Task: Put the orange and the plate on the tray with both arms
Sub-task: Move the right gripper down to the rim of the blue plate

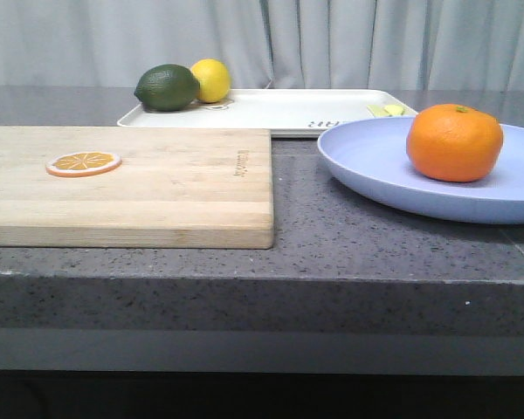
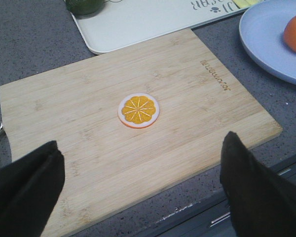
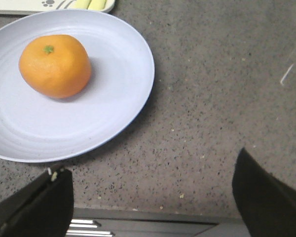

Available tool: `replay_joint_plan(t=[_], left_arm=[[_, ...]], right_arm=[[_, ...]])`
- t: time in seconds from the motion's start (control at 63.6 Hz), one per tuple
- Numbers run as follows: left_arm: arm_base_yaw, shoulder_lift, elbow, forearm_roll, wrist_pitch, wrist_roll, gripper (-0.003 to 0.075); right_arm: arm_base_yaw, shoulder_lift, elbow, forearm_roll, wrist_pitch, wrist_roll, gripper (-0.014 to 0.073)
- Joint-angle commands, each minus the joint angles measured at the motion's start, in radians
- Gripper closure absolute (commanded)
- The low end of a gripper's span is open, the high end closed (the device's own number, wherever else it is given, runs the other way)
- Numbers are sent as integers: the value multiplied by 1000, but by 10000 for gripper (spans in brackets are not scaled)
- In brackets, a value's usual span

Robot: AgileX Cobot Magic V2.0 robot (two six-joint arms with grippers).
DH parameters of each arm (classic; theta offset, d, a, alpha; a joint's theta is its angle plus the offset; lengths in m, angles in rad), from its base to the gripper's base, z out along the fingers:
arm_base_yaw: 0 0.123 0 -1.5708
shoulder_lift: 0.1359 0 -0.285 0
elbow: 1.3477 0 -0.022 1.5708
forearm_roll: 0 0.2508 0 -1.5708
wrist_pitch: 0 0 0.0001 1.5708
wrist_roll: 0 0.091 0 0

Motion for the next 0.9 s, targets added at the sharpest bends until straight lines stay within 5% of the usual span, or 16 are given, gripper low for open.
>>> replay_joint_plan(t=[0.0,0.346,0.503,0.739,0.88], left_arm=[[1,-6,-23,-9,-68,-9,101],[1,-6,-23,-9,-68,-9,101],[1,-6,-23,-9,-68,-9,101],[1,-6,-23,-9,-68,-9,101],[1,-6,-23,-9,-68,-9,101]], right_arm=[[4,60,-56,-14,-15,49,-63],[-3,381,-319,-67,185,57,-63],[-109,502,-417,-54,224,31,-63],[-348,646,-429,393,265,-271,-63],[-392,715,-394,644,292,-431,-63]])
